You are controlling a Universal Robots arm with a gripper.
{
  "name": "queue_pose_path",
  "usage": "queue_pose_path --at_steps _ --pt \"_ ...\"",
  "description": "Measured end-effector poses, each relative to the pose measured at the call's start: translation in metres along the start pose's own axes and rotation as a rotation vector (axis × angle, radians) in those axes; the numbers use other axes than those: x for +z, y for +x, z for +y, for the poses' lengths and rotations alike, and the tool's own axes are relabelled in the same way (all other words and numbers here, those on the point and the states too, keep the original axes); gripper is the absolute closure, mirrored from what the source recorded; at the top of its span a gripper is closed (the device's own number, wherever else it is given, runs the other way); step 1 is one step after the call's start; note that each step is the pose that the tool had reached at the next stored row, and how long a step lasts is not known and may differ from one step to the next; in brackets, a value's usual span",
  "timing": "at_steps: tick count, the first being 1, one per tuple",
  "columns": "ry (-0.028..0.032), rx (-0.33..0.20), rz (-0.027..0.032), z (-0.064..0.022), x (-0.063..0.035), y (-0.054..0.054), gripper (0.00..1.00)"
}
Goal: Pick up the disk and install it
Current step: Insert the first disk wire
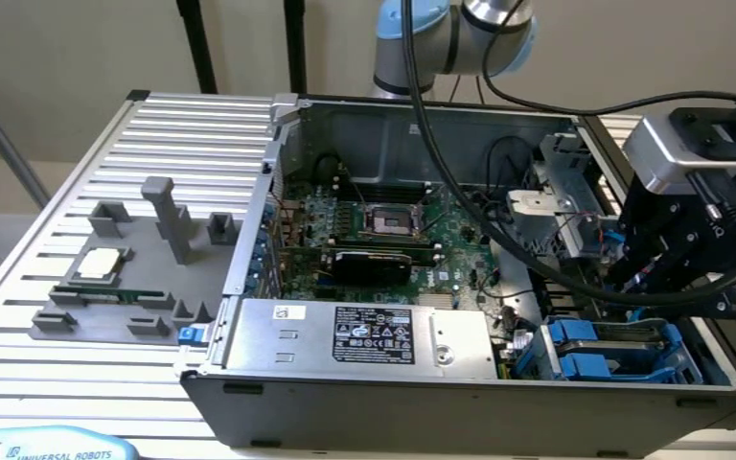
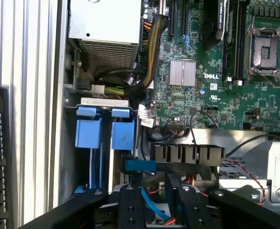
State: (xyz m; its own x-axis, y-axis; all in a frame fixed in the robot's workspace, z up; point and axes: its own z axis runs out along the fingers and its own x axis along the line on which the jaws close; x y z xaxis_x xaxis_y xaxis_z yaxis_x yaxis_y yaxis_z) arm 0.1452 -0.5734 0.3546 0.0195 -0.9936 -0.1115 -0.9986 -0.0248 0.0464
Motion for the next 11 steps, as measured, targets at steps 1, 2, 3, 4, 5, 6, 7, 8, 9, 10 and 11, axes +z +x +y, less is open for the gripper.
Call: queue_pose_path --at_steps 1,2,3,4,5,6,7,8,9,10,11 --pt "0.0 0.0 -0.0005 -0.0012 -0.0004 0.003 0.66" --pt "0.0001 0.0 -0.001 -0.0028 -0.0008 0.005 0.66" --pt "0.0001 0.0 -0.0017 -0.0049 -0.0011 0.007 0.66" --pt "0.0001 0.0 -0.0025 -0.007 -0.0014 0.009 0.66" --pt "0.0001 0.0 -0.0034 -0.0094 -0.0017 0.011 0.66" --pt "0.0001 0.0 -0.0039 -0.0117 -0.002 0.013 0.66" --pt "0.0001 0.0 -0.0046 -0.0139 -0.0023 0.014 0.66" --pt "0.0001 0.0 -0.0053 -0.0161 -0.0026 0.016 0.66" --pt "0.0002 0.0 -0.0061 -0.0182 -0.0028 0.017 0.66" --pt "0.0002 0.0 -0.007 -0.0201 -0.003 0.018 0.66" --pt "0.0002 0.0 -0.0078 -0.0219 -0.0032 0.019 0.66"
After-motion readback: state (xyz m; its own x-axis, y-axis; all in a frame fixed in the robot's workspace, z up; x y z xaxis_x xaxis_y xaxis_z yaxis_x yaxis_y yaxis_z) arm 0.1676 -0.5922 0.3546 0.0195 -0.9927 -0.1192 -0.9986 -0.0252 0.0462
